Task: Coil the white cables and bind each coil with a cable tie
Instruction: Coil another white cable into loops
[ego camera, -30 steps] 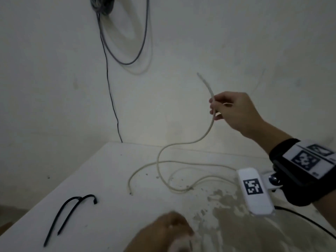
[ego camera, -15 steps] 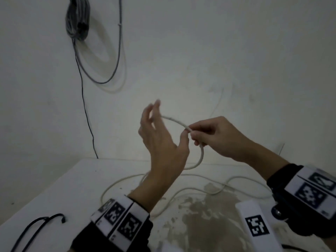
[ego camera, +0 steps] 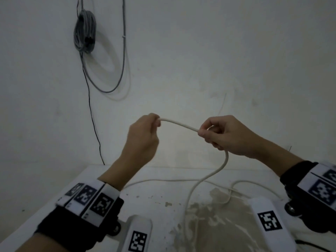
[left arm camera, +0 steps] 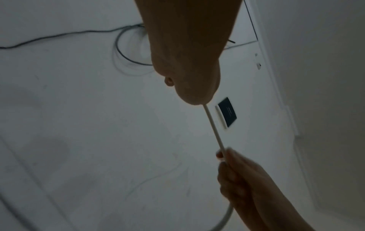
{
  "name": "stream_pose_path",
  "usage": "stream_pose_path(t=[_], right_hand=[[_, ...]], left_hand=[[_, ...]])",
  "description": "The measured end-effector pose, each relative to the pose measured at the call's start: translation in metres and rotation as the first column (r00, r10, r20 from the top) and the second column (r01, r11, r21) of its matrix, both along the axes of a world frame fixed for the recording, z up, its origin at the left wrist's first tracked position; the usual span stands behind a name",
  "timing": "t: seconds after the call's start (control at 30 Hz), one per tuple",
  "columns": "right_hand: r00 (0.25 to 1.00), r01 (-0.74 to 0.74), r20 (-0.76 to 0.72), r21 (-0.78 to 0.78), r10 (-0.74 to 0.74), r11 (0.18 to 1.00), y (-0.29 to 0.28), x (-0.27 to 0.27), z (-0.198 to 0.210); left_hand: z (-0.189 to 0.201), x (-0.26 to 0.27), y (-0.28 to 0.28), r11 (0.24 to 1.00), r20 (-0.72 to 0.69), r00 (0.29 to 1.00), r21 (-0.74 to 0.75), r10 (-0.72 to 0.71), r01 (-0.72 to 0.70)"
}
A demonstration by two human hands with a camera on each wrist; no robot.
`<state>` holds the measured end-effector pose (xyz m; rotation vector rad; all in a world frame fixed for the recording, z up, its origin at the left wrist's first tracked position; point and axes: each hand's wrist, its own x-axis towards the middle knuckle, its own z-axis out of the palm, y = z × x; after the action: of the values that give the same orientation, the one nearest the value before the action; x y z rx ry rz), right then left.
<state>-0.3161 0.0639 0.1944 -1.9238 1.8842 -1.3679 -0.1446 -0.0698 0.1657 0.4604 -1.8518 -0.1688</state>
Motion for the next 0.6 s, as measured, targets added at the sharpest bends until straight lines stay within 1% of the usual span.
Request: stream_pose_path(t=[0.1, 0.17, 0.27, 0.33, 0.37, 0.4, 0.47, 0.5, 0.53, 0.6], right_hand=[[1.0, -0.013, -0.028, 0.035, 0.014, 0.999, 0.003, -0.006, -0.003], [0.999, -0.026, -0.024, 0.064, 0.027, 0.998, 0.005, -0.01, -0.005], [0.999, -0.021, -0.028, 0.103, 0.024, 0.994, 0.006, -0.017, -0.008], [0.998, 0.008, -0.06, 0.135, 0.0, 0.991, 0.004, -0.022, -0.011], [0.997, 0.031, -0.073, 0.154, -0.02, 0.988, 0.003, -0.025, -0.013], [0.995, 0.056, -0.089, 0.185, -0.04, 0.981, 0.002, -0.029, -0.017], [0.989, 0.106, -0.127, 0.283, -0.072, 0.953, 0.0, -0.034, -0.027], [0.986, 0.128, -0.145, 0.329, -0.084, 0.936, -0.002, -0.033, -0.033], [0.983, 0.15, -0.157, 0.361, -0.099, 0.92, -0.006, -0.031, -0.04], [0.971, 0.205, -0.192, 0.344, -0.145, 0.916, -0.015, -0.022, -0.054]], left_hand=[[0.003, 0.016, -0.015, 0.985, -0.086, 0.992, 0.153, 0.098, -0.084], [0.003, 0.026, -0.023, 0.954, -0.154, 0.976, 0.28, 0.154, -0.107], [0.001, 0.032, -0.027, 0.892, -0.235, 0.946, 0.44, 0.223, -0.101], [0.001, 0.035, -0.03, 0.854, -0.311, 0.917, 0.517, 0.251, -0.058], [0.001, 0.037, -0.035, 0.825, -0.36, 0.895, 0.565, 0.261, -0.013], [0.001, 0.041, -0.041, 0.78, -0.408, 0.87, 0.624, 0.276, 0.045], [-0.002, 0.046, -0.052, 0.643, -0.488, 0.827, 0.735, 0.28, 0.216], [-0.003, 0.045, -0.053, 0.567, -0.544, 0.801, 0.753, 0.25, 0.334], [-0.005, 0.042, -0.051, 0.488, -0.621, 0.755, 0.736, 0.211, 0.469], [-0.009, 0.034, -0.038, 0.321, -0.79, 0.603, 0.604, 0.115, 0.73]])
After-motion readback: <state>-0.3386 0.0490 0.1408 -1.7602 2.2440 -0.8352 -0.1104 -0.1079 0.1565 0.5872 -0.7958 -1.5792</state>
